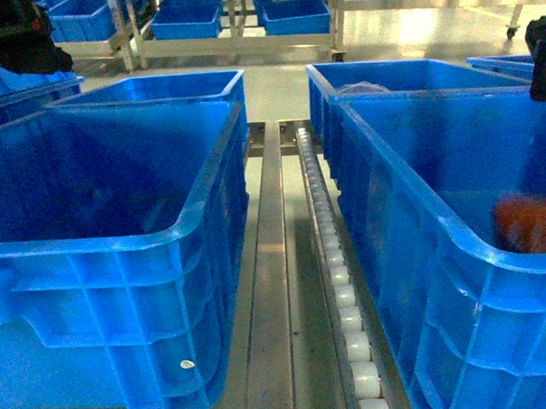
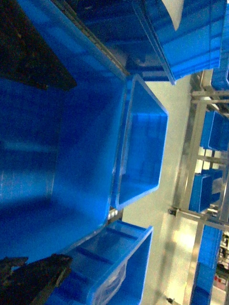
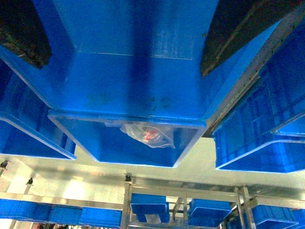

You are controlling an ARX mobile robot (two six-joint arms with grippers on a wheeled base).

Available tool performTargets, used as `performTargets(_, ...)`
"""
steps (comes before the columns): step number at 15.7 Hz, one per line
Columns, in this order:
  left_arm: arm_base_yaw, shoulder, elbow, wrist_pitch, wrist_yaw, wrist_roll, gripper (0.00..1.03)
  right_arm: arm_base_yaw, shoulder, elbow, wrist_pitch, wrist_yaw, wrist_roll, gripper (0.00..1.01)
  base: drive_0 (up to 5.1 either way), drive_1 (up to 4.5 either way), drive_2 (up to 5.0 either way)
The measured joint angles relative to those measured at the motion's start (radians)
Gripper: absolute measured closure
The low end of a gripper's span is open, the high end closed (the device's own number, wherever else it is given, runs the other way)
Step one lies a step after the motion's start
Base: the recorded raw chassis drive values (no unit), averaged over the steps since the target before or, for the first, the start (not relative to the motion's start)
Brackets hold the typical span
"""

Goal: Sort blue parts and orange caps into right shelf containers

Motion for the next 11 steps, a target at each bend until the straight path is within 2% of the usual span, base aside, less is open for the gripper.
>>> performTargets(1, 0.007, 0.000, -0.004, -0.003, -0.004, -0.001, 0.05, 0.000, 0.000, -0.003, -0.005, 0.001, -0.010, 0.04, 0.0, 0.00, 0.0)
performTargets(2, 0.010, -0.001, -0.031, 0.087, 0.024, 0.027, 0.12, -0.001, 0.000, -0.029, 0.076, -0.001, 0.004, 0.10, 0.0, 0.00, 0.0)
performTargets(3, 0.016, -0.041, -0.102, 0.136, 0.045, 0.069, 0.24, -0.011, -0.042, -0.103, 0.113, -0.016, 0.021, 0.25, 0.0, 0.00, 0.0)
performTargets(5, 0.033, -0.138, -0.248, 0.174, 0.058, 0.109, 0.51, -0.043, -0.134, -0.228, 0.128, -0.038, 0.031, 0.51, 0.0, 0.00, 0.0)
performTargets(7, 0.048, -0.231, -0.362, 0.190, 0.073, 0.113, 0.76, -0.065, -0.233, -0.325, 0.131, -0.061, 0.032, 0.76, 0.0, 0.00, 0.0)
performTargets(8, 0.085, -0.275, -0.408, 0.190, 0.121, 0.114, 0.88, -0.070, -0.278, -0.365, 0.123, -0.074, 0.032, 0.89, 0.0, 0.00, 0.0)
performTargets(9, 0.101, -0.319, -0.449, 0.188, 0.120, 0.114, 1.01, -0.084, -0.324, -0.402, 0.110, -0.083, 0.031, 1.00, 0.0, 0.00, 0.0)
performTargets(10, 0.103, -0.364, -0.485, 0.177, 0.120, 0.114, 1.01, -0.089, -0.372, -0.435, 0.094, -0.087, 0.035, 0.99, 0.0, 0.00, 0.0)
performTargets(11, 0.100, -0.408, -0.518, 0.163, 0.125, 0.114, 1.01, -0.140, -0.428, -0.466, 0.070, -0.152, 0.035, 0.99, 0.0, 0.00, 0.0)
